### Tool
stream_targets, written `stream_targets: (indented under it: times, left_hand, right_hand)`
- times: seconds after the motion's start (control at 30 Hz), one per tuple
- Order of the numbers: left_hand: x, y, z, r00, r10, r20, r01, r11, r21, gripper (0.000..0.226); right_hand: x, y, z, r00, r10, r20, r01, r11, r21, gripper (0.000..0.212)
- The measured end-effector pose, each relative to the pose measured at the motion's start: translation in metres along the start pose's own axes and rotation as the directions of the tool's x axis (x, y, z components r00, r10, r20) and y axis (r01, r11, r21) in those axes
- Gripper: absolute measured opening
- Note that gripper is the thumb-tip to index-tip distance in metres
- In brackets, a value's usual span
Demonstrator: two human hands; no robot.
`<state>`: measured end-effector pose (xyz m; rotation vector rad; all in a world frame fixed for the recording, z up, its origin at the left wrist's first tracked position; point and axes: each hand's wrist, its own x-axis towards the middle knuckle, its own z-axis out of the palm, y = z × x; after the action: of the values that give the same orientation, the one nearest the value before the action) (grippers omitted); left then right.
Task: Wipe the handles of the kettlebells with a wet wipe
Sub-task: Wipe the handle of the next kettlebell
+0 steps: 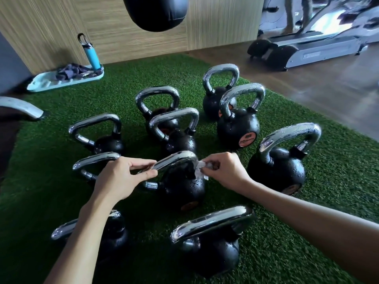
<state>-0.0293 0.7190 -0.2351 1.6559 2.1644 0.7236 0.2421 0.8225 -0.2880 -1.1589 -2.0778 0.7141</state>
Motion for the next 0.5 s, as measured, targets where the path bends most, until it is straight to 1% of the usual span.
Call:
stream_targets:
  times: [0.13,0.3,0.37,0.43,0.5]
  left_hand:
    - [0.001,-0.005,0.000,1.000,-0.005,0.014,0.006,1.000,-0.023,0.024]
    - [0.002,-0.005,0.005,0.999,0.027,-0.019,-0.027,1.000,-0.008,0.026]
    - [0.006,0.005,0.007,0.998,0.044,-0.042,-0.043,0.998,0.038,0.026]
    - [0.011,0.019,0.009,0.997,0.066,-0.043,-0.061,0.992,0.108,0.028]
    - [0.018,0.035,0.016,0.994,0.101,-0.033,-0.096,0.987,0.132,0.030]
  right_hand:
    - [0.002,-0.002,0.000,1.000,-0.014,-0.013,0.014,0.999,0.029,0.016]
    - [0.003,0.006,0.011,0.998,0.047,0.035,-0.048,0.998,0.038,0.018]
    - [0.006,0.011,0.007,0.996,0.077,0.040,-0.078,0.997,0.015,0.018]
    - [0.008,0.015,-0.004,0.994,0.107,0.010,-0.107,0.994,-0.016,0.018]
    - [0.010,0.016,-0.021,0.989,0.131,-0.061,-0.132,0.991,-0.005,0.018]
